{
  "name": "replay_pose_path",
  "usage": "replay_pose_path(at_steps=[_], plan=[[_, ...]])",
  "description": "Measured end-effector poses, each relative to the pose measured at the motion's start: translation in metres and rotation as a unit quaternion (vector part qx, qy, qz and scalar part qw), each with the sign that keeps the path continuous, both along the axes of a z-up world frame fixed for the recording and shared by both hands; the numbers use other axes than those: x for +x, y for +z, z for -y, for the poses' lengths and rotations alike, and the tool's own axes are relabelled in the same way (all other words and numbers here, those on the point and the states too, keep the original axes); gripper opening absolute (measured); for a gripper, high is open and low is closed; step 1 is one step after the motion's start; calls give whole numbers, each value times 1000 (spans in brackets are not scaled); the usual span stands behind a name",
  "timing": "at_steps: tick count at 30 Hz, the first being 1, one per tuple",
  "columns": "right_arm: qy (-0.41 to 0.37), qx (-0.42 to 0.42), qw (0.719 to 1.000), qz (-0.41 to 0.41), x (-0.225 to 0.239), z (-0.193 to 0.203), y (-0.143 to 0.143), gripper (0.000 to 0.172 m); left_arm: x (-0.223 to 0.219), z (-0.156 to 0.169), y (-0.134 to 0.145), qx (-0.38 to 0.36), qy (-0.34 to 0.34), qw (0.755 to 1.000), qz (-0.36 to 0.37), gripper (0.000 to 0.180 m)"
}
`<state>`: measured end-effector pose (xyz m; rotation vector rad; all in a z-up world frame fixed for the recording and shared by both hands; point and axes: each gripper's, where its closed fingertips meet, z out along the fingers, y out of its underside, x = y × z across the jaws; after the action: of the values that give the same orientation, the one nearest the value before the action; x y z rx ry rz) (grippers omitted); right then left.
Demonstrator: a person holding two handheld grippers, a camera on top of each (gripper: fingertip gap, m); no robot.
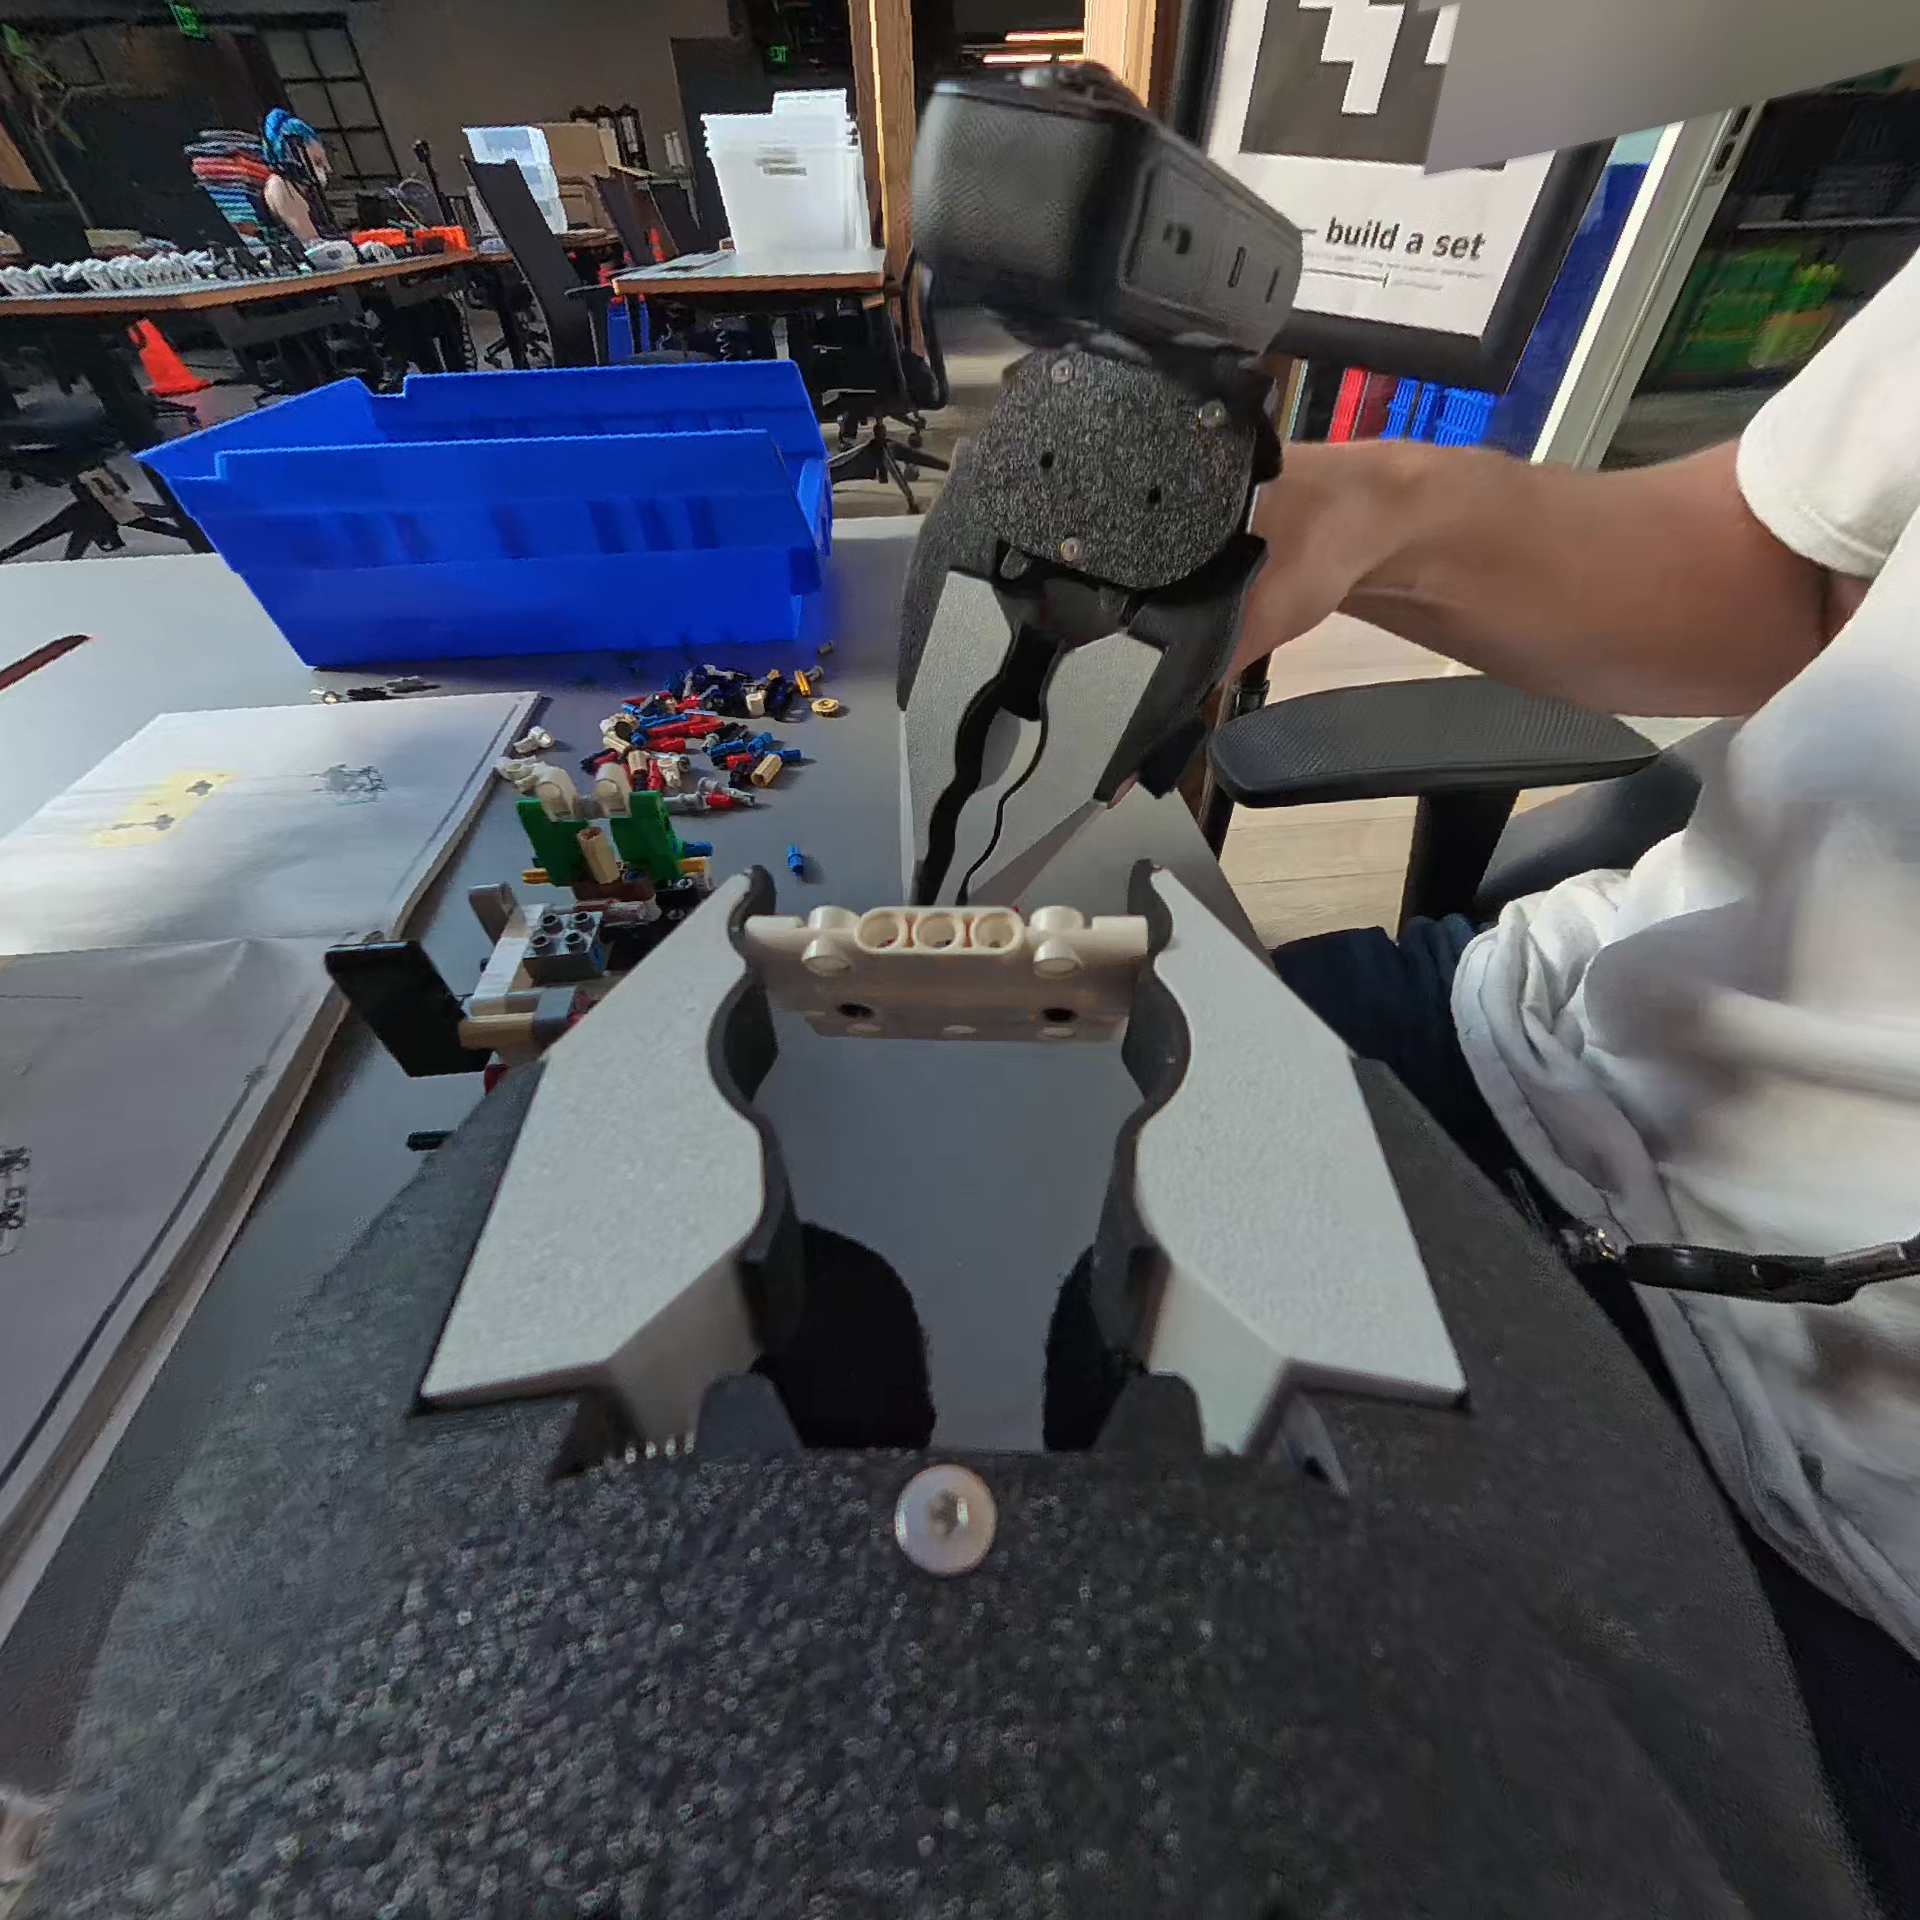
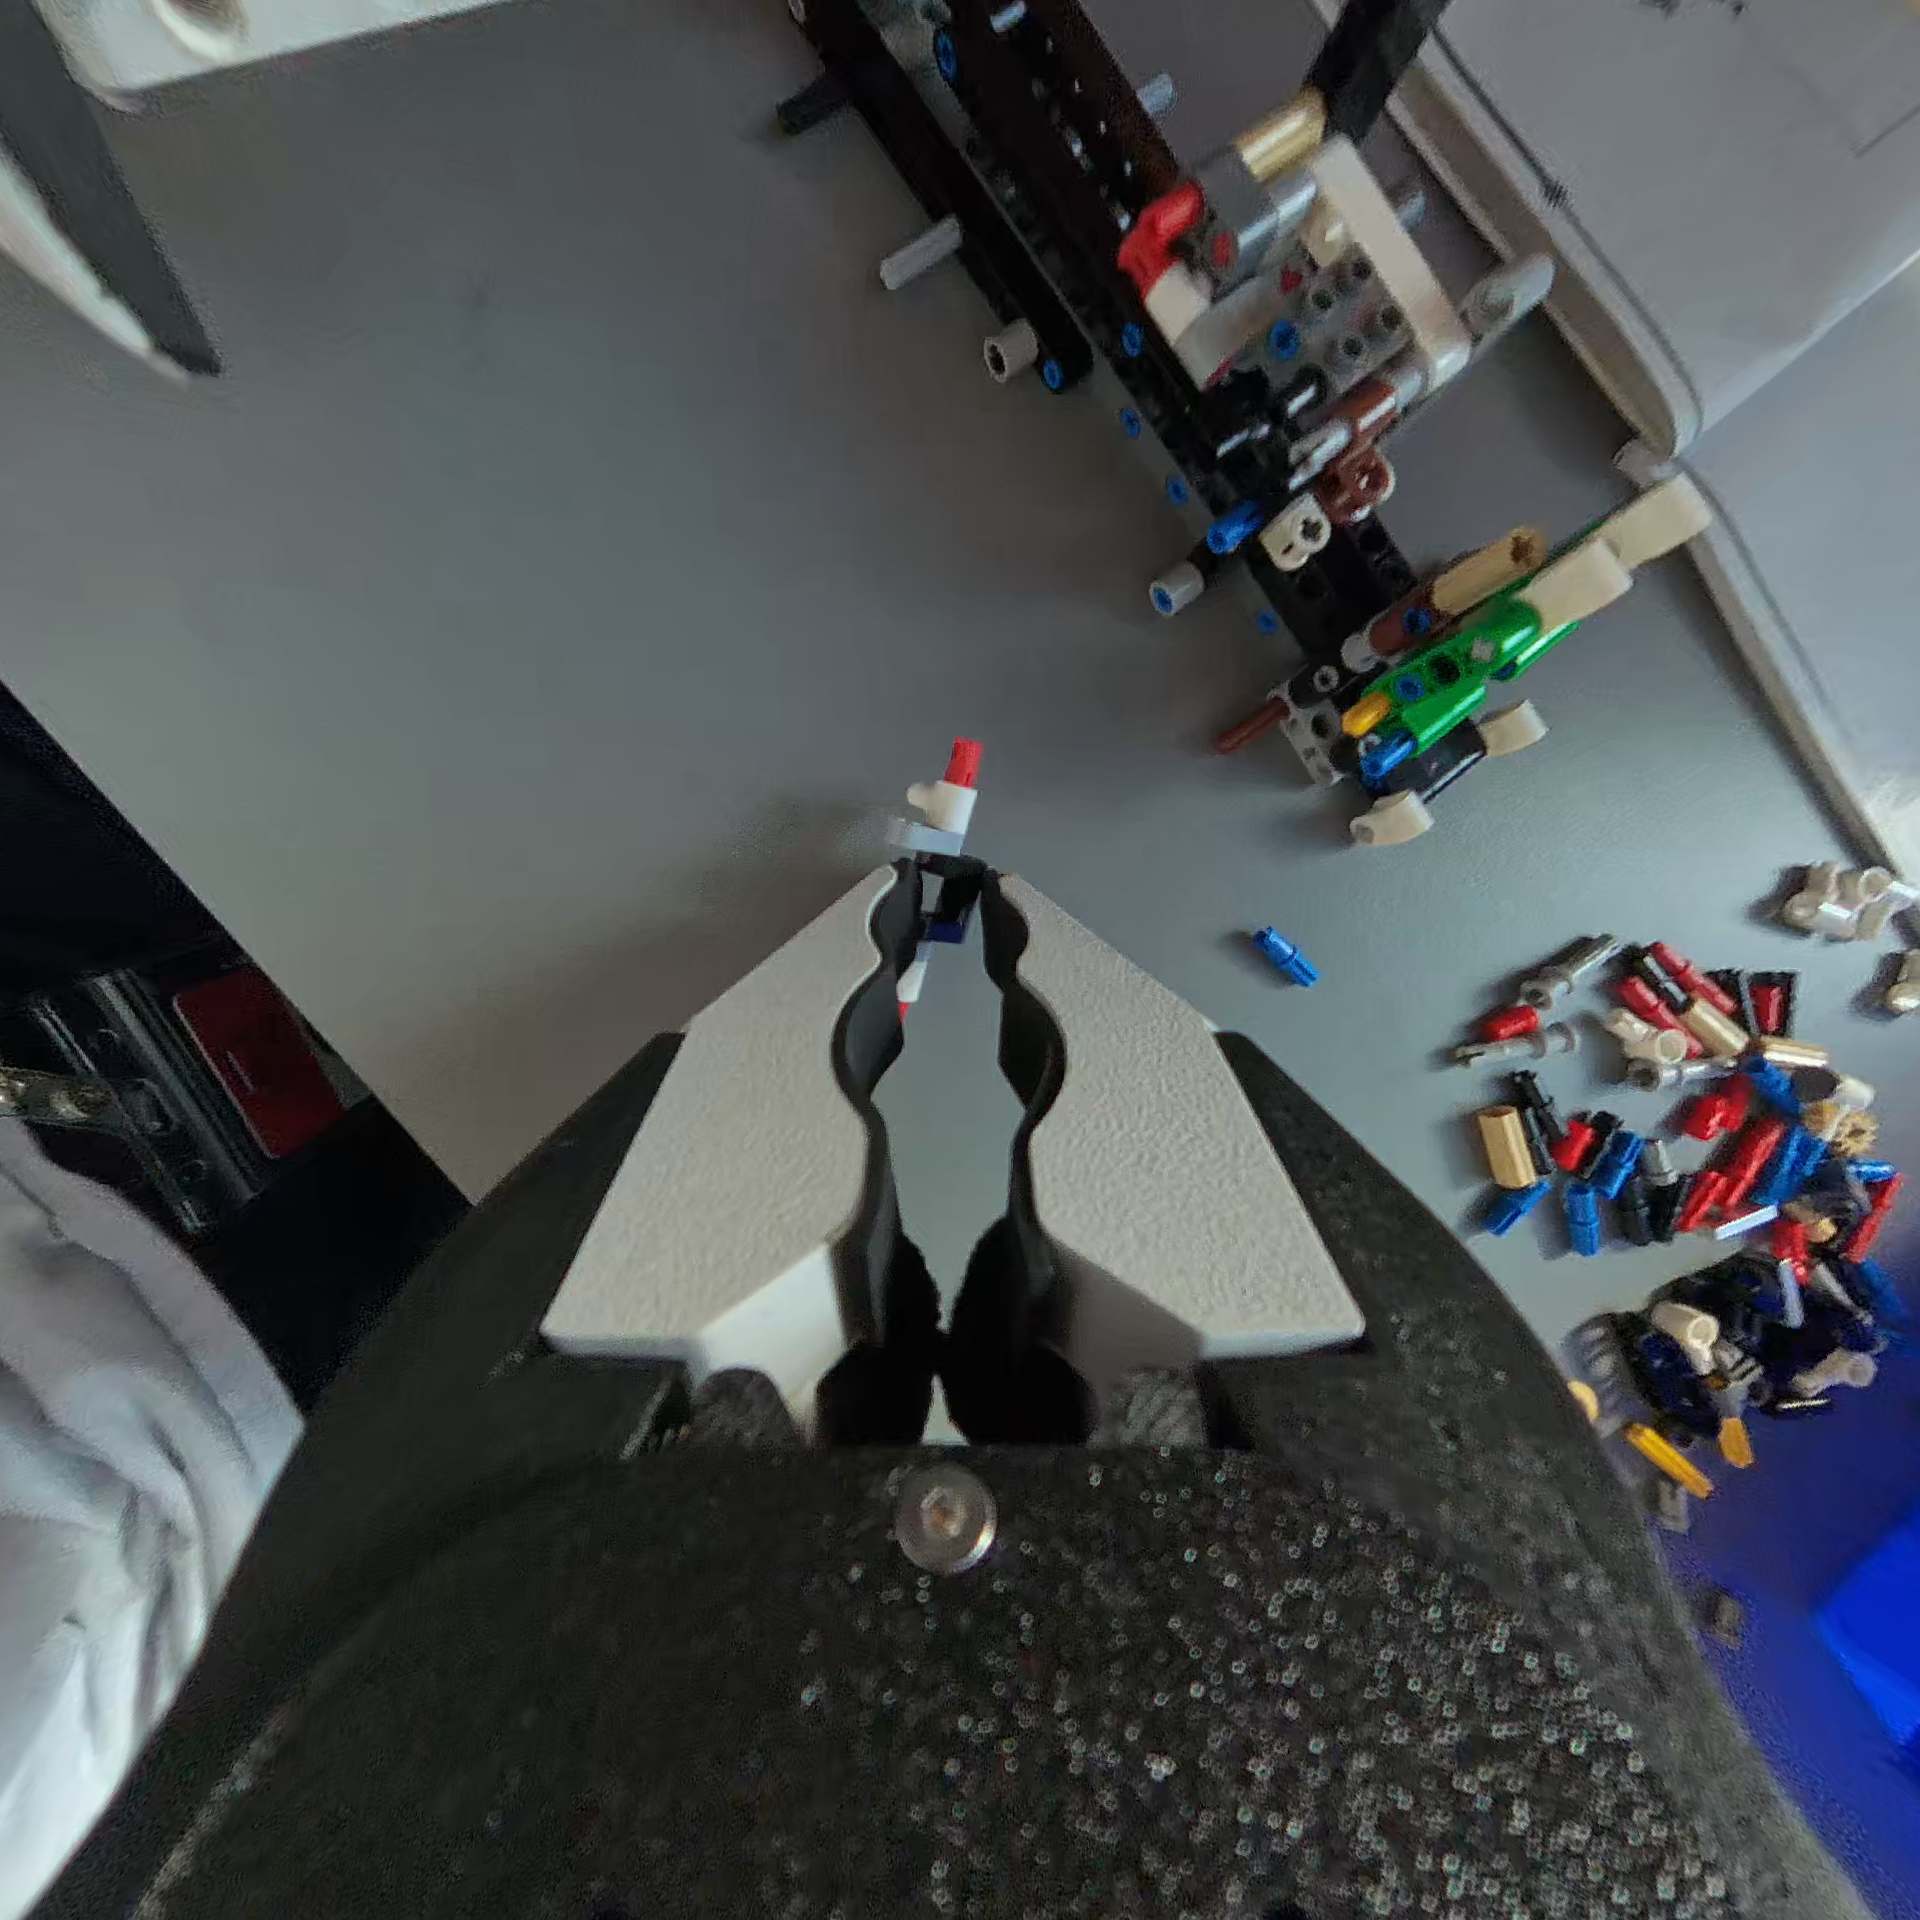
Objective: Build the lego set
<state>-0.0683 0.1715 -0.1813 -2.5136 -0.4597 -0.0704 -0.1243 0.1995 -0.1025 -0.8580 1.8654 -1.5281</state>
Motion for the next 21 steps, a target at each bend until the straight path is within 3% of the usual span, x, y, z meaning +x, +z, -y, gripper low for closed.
replay_pose_path(at_steps=[2,5,8,11,14,16,19,21], plan=[[24,59,997,35,1,-8,12,0,-4,2,10,-59,-28,998,-9,65],[47,194,978,66,1,-22,47,0,-12,5,22,-154,-82,984,-39,65],[38,173,983,38,2,-19,39,0,-13,3,23,-168,-92,981,-46,65],[62,254,965,26,-10,-18,60,0,-16,8,24,-181,-110,976,-56,65],[114,390,909,96,-31,-18,108,0,-20,12,29,-225,-140,961,-74,65],[123,440,869,189,-36,-25,131,0,-24,14,34,-261,-163,947,-90,65],[125,487,803,321,-46,-39,149,0,-27,14,45,-325,-189,921,-103,65],[124,493,773,378,-57,-48,151,0,-29,13,50,-356,-204,905,-109,65]])
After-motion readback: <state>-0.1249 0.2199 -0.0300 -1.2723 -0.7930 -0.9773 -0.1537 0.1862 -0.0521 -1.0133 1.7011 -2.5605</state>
